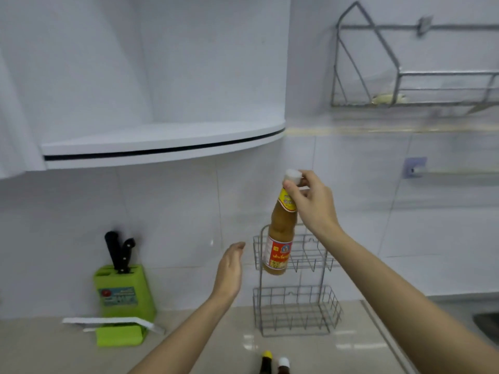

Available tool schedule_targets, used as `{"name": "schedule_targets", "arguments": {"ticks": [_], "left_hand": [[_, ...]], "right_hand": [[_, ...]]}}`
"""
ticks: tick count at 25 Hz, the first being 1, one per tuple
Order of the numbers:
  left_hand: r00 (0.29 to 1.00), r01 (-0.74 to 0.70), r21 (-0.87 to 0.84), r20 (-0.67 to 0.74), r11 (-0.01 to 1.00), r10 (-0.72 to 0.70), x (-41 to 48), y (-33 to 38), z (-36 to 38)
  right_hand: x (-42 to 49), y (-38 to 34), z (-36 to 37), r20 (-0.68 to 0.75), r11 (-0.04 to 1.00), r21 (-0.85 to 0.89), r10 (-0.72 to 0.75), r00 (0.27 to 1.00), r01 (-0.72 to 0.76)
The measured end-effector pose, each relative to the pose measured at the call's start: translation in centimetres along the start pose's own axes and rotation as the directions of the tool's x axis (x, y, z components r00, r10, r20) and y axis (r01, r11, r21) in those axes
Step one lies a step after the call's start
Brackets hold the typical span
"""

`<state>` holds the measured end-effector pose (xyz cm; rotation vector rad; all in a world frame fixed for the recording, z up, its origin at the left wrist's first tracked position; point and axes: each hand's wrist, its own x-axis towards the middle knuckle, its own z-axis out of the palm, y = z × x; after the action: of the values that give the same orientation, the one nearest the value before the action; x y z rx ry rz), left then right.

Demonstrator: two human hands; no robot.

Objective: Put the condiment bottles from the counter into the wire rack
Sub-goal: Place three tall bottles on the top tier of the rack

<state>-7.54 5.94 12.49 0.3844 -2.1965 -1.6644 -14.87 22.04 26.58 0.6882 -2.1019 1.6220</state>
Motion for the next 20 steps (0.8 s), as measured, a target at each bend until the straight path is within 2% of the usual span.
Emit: {"name": "schedule_targets", "arguments": {"ticks": [2,5,8,12,17,20], "left_hand": [[0.991,0.132,-0.041,0.042,0.99,-0.13,0.9,-0.3,0.9],[0.946,0.283,-0.118,0.2,0.952,-0.256,1.2,-0.3,2.8],[0.93,0.298,-0.204,0.281,0.933,-0.236,0.8,-0.3,4.0],[0.938,0.305,-0.302,0.261,0.903,-0.229,0.8,-0.5,4.4],[0.93,0.322,-0.266,0.267,0.908,-0.252,1.1,-1.3,4.5],[0.92,0.338,-0.246,0.292,0.909,-0.263,1.1,-1.4,4.2]], "right_hand": [[0.9,0.0,-0.1,-0.071,1.0,-0.02,-0.01,0.997,0.009],[1.6,1.2,0.8,-0.137,1.0,-0.018,0.01,0.991,-0.013],[1.2,3.4,2.2,-0.094,0.998,-0.004,0.054,0.994,-0.055],[0.2,5.3,3.4,-0.037,0.996,0.017,0.089,0.995,-0.089],[0.4,5.2,4.5,0.026,0.998,-0.004,0.069,0.997,-0.069],[0.2,4.7,5.2,0.015,0.998,-0.036,0.045,0.999,-0.045]]}}
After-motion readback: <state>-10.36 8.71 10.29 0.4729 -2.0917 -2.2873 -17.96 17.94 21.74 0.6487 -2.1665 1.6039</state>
